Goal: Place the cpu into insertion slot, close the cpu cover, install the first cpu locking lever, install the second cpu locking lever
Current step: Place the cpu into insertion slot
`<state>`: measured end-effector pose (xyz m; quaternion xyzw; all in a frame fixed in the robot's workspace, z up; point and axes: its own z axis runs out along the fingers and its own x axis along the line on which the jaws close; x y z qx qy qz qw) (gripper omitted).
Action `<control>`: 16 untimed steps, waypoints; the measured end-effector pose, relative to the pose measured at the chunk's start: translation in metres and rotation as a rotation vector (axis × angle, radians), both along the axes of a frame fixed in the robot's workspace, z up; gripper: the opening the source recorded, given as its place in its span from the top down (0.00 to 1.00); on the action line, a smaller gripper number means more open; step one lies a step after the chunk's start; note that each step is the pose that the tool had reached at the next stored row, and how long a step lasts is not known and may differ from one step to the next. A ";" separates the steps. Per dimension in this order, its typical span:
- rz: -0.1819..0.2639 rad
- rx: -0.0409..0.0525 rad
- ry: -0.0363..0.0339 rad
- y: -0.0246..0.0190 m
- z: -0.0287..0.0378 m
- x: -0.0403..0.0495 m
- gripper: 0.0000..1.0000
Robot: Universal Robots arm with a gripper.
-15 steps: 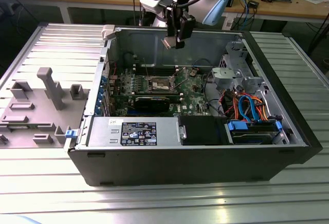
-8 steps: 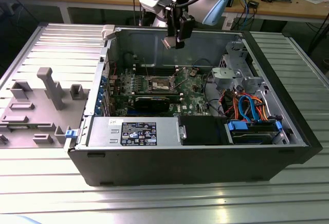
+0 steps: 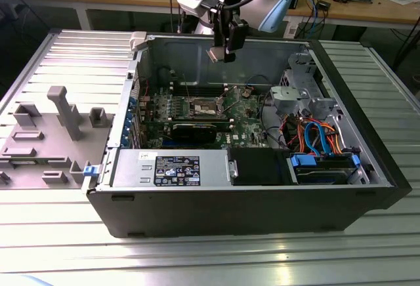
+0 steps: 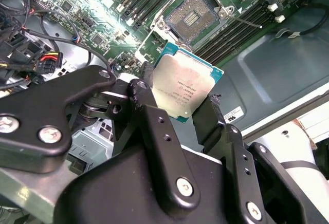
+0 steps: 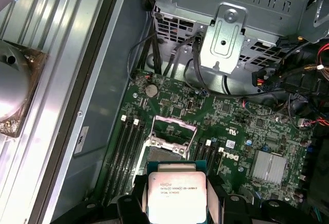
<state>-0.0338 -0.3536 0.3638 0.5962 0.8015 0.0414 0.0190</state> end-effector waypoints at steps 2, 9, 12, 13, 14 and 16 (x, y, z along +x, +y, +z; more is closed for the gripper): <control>-0.002 0.0000 0.0000 0.0000 0.0000 0.0000 0.45; -0.005 0.0000 0.0000 0.0000 0.0000 0.0000 0.45; -0.008 0.0000 0.0000 0.0000 0.0000 0.0000 0.45; -0.009 0.0001 0.0000 0.0000 0.0000 0.0000 0.45; -0.010 0.0001 0.0000 0.0000 0.0000 0.0000 0.45; -0.012 0.0000 0.0000 0.0000 0.0000 0.0000 0.45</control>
